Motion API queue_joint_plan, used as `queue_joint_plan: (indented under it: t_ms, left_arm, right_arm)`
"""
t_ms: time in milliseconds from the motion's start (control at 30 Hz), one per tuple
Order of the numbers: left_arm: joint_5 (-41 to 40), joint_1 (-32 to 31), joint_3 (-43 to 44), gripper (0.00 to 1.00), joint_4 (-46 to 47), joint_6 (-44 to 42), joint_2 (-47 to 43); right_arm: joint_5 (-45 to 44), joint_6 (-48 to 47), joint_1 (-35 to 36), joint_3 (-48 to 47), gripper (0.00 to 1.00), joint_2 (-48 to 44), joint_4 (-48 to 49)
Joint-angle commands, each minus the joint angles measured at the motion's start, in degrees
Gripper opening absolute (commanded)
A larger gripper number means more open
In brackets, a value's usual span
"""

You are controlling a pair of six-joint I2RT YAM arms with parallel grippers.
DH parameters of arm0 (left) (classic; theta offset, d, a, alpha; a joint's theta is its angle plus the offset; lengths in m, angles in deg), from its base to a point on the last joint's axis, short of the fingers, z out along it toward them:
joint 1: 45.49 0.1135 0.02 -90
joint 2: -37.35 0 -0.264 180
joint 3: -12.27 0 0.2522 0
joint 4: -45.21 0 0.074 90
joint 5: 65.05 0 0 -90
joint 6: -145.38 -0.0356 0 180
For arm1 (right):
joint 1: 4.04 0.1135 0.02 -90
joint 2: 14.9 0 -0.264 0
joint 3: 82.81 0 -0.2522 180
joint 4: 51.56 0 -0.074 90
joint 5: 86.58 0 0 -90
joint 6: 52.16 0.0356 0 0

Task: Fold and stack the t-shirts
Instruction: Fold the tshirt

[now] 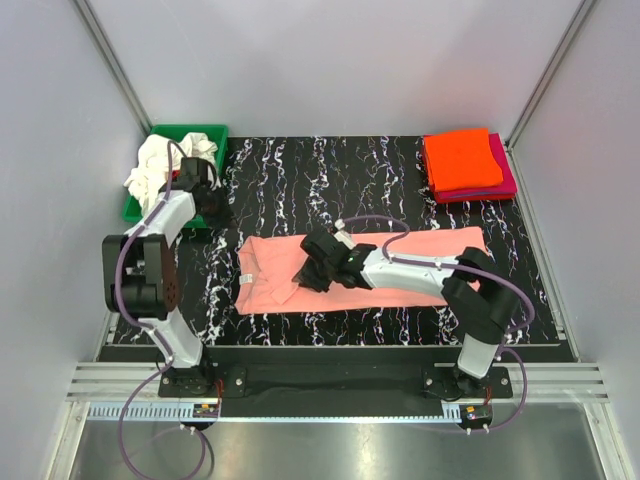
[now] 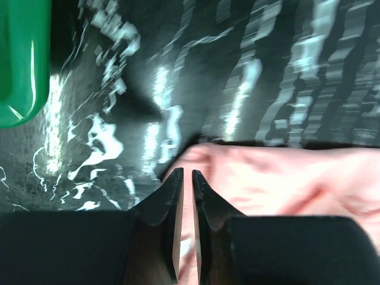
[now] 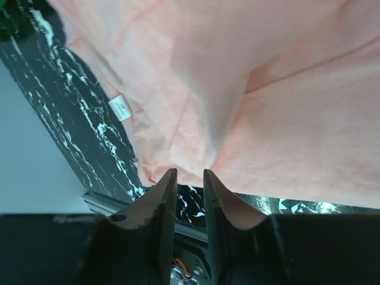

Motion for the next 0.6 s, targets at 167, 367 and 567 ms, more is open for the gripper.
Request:
queue_joint_plan:
  t_ms: [167, 367, 567]
  left_arm:
    - [11.82, -5.91, 0.39, 0.15, 5.24, 3.15, -2.25]
    - [9.00, -6.62, 0.91, 0.12, 5.85, 4.90, 5.39]
    - [1.89, -6.44, 2.23, 0.09, 5.50, 4.47, 10.67]
  right_arm:
    - [-4.19, -22.71, -15.78, 0.08, 0.26, -9.14, -6.74]
    - [-5.16, -33.35, -26.00, 2.54, 0.22, -8.20, -6.74]
    - [-5.42, -33.36, -33.12, 5.27, 0.20, -3.89, -6.83]
